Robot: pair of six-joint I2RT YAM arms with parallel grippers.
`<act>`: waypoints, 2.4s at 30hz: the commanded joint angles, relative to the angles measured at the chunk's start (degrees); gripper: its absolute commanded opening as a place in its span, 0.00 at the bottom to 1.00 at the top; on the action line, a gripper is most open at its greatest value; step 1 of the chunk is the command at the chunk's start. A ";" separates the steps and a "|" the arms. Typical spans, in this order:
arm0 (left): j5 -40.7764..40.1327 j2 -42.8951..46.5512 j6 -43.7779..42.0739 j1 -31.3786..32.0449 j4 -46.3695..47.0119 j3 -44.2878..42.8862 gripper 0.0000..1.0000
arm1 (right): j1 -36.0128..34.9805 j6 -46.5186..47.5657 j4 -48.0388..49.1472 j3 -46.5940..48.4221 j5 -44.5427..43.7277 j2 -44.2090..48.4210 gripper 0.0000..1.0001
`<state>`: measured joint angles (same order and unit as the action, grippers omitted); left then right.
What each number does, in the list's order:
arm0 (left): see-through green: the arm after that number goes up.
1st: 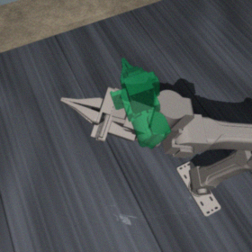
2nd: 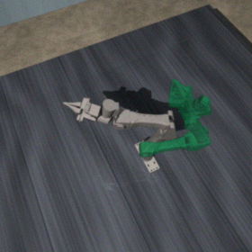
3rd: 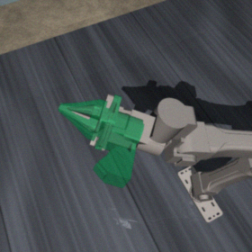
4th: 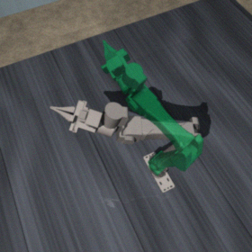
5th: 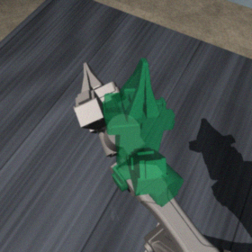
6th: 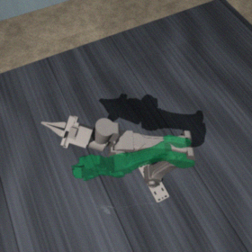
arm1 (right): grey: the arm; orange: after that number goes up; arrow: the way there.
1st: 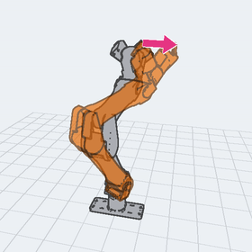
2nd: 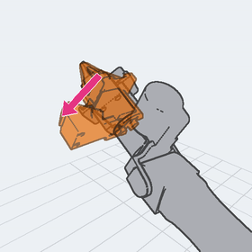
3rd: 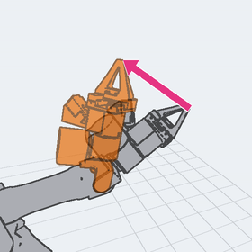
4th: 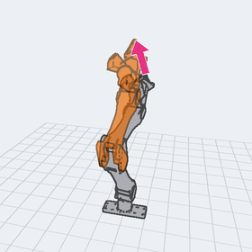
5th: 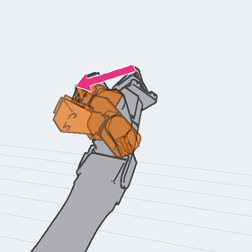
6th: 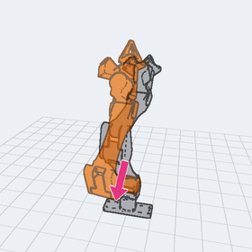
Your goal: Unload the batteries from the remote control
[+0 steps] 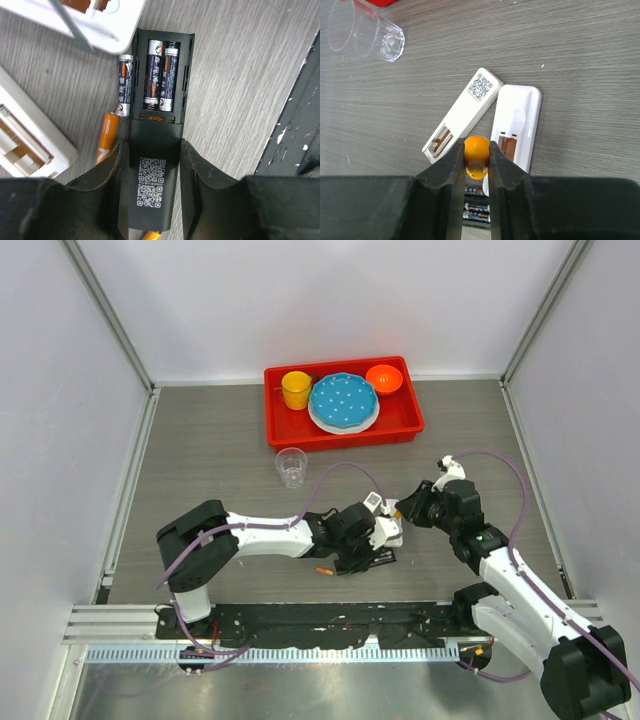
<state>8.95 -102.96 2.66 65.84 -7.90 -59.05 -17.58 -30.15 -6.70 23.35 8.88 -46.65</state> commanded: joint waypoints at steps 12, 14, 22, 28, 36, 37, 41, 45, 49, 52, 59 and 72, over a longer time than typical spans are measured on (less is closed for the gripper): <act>-4.04 5.22 3.59 -1.42 -0.28 8.07 0.39 | -10.97 -1.84 6.44 -0.24 -7.29 1.12 0.01; -2.02 5.49 3.67 -1.42 0.25 7.81 0.55 | -12.03 -1.75 5.65 -0.33 -8.53 2.52 0.01; 3.79 3.99 3.15 -1.42 1.05 7.46 0.62 | -12.48 -2.01 -1.20 -1.73 -16.53 9.65 0.01; 6.08 3.73 3.06 -1.33 0.96 7.81 0.52 | -12.39 -2.28 -4.11 -2.61 -16.71 10.70 0.01; 5.20 3.11 3.67 -1.33 1.40 8.68 0.28 | -12.65 -1.93 -5.43 -2.79 -16.09 11.23 0.01; 5.20 2.94 3.76 -1.33 1.40 8.69 0.28 | -12.56 -1.93 -5.52 -2.79 -16.18 11.23 0.01; 5.02 2.67 3.76 -1.33 1.57 8.77 0.28 | -12.83 -1.84 -5.96 -2.79 -16.09 11.58 0.01; 4.32 3.11 3.59 -1.24 1.13 8.68 0.48 | -12.91 -1.84 -6.13 -2.70 -16.18 12.55 0.01; 4.41 4.96 3.15 -1.16 3.15 9.30 0.68 | -12.91 -1.58 -6.31 -2.17 -16.35 12.29 0.01; 4.32 4.26 2.44 -0.81 3.42 8.25 0.71 | -12.91 -1.58 -6.05 -2.17 -16.27 12.11 0.01; -0.77 -2.86 0.95 2.44 -0.62 2.10 0.65 | -12.92 -1.84 -5.78 -2.61 -16.53 12.29 0.01; -12.71 -2.34 2.88 2.62 -3.43 4.81 0.49 | -12.91 -1.31 -5.70 -2.17 -16.45 12.03 0.01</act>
<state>4.60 -104.14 4.32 68.53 -2.96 -58.41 -30.26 -31.64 -14.33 20.62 -6.72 -34.85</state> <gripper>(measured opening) 0.503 0.247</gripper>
